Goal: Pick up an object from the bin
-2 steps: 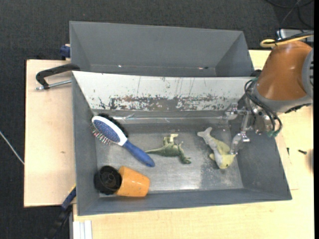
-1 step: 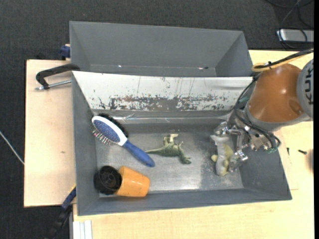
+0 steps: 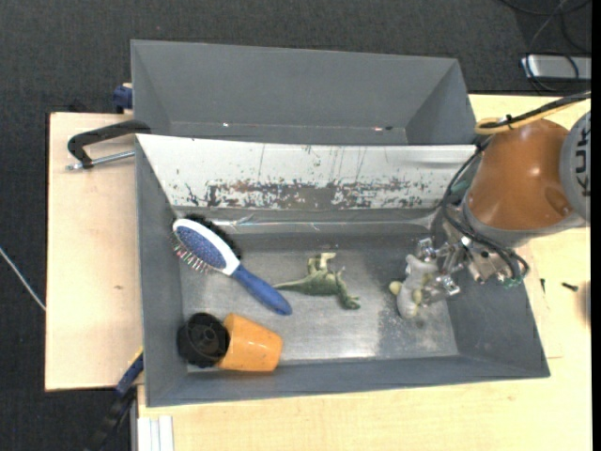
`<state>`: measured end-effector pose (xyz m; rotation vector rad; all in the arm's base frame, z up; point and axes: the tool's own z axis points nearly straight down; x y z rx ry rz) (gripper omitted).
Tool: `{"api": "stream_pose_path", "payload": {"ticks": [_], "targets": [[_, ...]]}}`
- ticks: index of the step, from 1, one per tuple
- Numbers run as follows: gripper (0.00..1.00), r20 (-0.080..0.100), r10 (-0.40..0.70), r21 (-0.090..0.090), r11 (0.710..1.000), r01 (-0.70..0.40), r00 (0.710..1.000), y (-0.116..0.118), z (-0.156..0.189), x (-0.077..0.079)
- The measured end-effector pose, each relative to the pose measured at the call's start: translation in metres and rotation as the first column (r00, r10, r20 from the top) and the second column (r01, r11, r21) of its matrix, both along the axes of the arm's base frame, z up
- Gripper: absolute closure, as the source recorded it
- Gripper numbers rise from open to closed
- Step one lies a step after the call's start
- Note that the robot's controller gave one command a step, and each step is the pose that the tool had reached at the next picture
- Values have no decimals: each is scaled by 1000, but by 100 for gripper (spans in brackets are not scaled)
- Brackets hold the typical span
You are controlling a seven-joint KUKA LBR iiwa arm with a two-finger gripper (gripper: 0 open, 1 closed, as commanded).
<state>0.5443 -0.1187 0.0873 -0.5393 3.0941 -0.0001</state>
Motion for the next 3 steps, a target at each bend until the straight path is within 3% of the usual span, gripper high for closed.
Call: {"api": "stream_pose_path", "payload": {"ticks": [1, 2, 3], "targets": [[100, 10, -7, 3, 1000, 7, 1000, 49, 39, 6], [100, 16, 68, -2, 998, -68, 998, 48, 162, 14], [0, 6, 67, 0, 998, -67, 998, 48, 157, 12]]}}
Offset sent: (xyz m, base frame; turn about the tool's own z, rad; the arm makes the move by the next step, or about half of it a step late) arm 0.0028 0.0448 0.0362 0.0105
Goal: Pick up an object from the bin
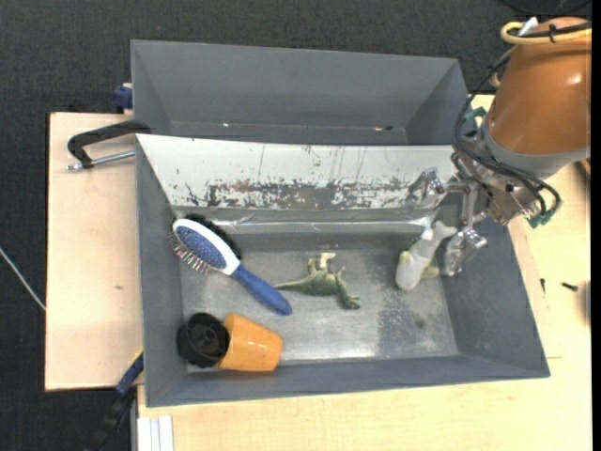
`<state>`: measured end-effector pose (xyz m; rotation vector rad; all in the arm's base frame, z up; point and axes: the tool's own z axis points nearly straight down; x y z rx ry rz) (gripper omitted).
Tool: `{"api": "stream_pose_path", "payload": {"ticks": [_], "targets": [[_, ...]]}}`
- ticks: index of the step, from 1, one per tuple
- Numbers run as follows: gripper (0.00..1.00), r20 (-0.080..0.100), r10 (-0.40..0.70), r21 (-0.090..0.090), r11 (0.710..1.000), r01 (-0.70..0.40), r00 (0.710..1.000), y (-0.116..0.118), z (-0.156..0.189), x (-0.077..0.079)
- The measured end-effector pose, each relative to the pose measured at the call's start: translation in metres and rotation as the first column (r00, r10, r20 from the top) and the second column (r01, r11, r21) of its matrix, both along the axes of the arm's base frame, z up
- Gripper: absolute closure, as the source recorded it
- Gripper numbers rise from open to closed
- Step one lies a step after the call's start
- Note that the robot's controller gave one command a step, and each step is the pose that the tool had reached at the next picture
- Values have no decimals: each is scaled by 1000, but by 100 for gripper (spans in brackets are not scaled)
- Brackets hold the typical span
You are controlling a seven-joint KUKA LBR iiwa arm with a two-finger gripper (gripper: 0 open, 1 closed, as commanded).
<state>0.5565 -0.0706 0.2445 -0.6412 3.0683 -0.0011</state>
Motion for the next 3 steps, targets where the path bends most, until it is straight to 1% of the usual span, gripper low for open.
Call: {"api": "stream_pose_path", "payload": {"ticks": [1, 2, 3], "targets": [[0, -12, -201, 2, 979, 201, 979, 49, -99, 21], [0, -13, -443, 0, 896, 443, 896, 96, -160, 2], [100, -9, -444, 0, 896, 444, 896, 94, -158, 4]]}}
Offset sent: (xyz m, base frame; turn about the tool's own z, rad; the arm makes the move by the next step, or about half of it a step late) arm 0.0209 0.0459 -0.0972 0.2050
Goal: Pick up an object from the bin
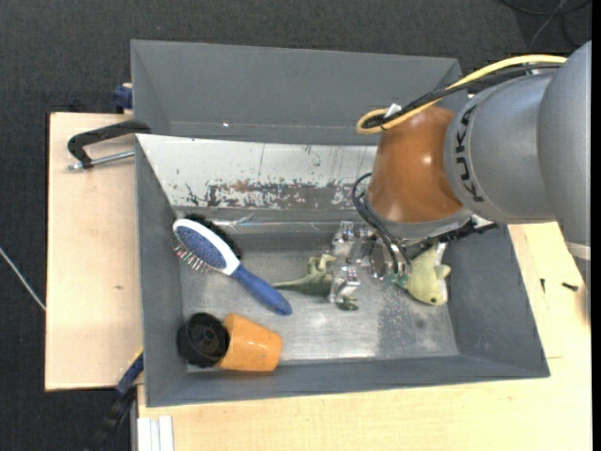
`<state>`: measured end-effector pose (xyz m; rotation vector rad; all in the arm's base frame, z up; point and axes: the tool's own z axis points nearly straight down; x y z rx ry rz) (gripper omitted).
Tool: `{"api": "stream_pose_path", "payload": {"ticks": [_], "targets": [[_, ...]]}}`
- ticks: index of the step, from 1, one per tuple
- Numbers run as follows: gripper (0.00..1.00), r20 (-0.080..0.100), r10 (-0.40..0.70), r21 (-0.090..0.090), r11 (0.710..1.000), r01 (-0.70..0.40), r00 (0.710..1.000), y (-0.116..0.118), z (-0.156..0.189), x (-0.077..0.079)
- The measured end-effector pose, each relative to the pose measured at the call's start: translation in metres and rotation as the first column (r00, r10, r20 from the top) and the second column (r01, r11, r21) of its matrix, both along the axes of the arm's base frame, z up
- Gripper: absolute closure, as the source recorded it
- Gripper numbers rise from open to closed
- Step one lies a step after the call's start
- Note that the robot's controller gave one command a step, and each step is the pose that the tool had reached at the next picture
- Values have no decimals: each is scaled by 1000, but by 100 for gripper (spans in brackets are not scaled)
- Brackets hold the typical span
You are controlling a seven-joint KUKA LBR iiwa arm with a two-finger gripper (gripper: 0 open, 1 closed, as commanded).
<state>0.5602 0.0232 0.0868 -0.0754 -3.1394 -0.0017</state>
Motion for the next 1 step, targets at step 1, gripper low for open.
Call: {"api": "stream_pose_path", "payload": {"ticks": [1], "targets": [[100, 12, 129, -4, 992, -129, 992, -47, 82, -17]]}}
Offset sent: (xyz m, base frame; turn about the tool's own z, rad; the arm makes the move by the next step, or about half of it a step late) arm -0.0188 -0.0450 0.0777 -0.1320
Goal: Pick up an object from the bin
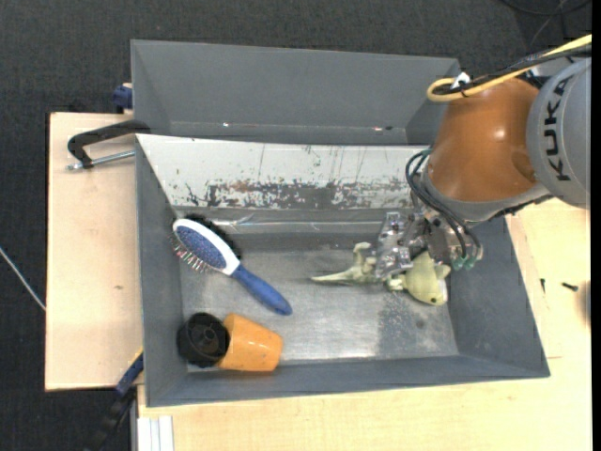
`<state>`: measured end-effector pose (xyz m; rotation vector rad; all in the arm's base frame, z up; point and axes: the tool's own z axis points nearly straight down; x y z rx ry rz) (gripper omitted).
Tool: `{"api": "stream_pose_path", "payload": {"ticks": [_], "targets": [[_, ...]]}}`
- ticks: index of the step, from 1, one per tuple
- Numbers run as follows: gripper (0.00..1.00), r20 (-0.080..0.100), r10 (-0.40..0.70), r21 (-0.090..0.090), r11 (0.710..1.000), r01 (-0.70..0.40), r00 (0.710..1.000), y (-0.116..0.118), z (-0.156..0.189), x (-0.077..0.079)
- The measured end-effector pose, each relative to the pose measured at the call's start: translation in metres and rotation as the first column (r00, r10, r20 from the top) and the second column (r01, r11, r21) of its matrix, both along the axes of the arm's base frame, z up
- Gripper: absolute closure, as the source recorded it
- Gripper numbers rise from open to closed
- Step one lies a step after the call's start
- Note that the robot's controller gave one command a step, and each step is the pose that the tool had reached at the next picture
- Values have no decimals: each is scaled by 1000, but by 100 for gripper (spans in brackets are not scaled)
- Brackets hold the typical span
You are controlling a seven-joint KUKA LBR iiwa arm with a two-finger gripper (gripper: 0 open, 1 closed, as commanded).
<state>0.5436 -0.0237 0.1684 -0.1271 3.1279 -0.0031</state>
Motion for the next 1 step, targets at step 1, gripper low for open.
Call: {"api": "stream_pose_path", "payload": {"ticks": [1], "targets": [[100, 2, 253, -1, 967, -253, 967, 10, 114, 10]]}}
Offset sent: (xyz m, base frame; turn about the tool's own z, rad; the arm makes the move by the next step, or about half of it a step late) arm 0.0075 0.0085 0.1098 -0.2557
